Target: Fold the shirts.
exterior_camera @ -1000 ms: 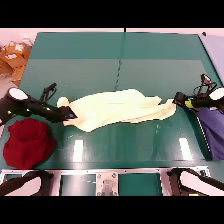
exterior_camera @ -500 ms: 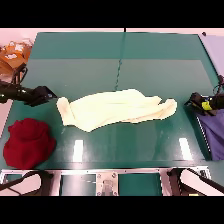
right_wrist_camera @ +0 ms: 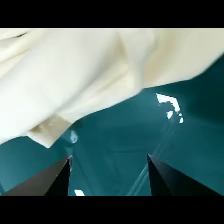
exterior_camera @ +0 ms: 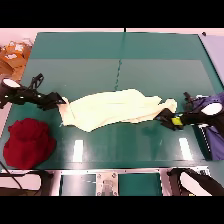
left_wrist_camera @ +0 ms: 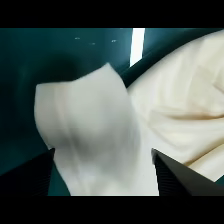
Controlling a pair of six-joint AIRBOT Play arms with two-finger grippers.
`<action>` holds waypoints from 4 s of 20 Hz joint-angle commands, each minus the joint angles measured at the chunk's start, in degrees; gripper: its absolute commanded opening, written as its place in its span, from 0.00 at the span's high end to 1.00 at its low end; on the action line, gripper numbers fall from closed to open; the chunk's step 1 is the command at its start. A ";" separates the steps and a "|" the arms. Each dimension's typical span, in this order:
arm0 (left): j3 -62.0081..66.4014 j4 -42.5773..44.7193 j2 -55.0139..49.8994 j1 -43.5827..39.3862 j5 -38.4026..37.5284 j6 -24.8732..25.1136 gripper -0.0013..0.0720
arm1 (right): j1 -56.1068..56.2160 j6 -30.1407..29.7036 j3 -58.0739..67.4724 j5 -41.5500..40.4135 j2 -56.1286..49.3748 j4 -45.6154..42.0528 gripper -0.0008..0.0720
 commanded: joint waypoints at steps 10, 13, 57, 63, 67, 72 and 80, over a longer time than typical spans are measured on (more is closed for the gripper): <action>0.15 -0.98 -0.96 -6.10 -0.07 2.29 0.95 | 21.86 -6.56 0.70 -21.62 -17.62 21.84 0.25; 1.01 -1.01 1.27 -6.10 0.63 2.32 0.95 | 21.70 -11.43 5.09 -22.60 -18.18 21.88 0.85; 45.53 -11.45 -21.57 -18.97 9.84 2.84 0.26 | 5.81 -30.53 27.43 -18.84 -33.44 33.68 0.67; 55.28 -11.54 -21.44 -7.06 -20.96 -6.14 0.95 | -7.19 -28.11 35.04 3.93 -30.32 25.35 0.60; 55.04 -9.31 -21.24 -2.64 -32.61 -12.11 0.95 | -16.33 -24.30 28.24 10.54 -23.06 20.74 0.74; 32.92 -2.23 -7.10 -2.51 -24.68 -9.75 0.95 | -25.88 -19.61 13.27 9.99 -11.32 7.89 0.71; -5.97 1.01 7.96 0.09 -3.87 -4.61 0.35 | -22.16 -19.30 1.31 1.36 -10.84 6.84 0.58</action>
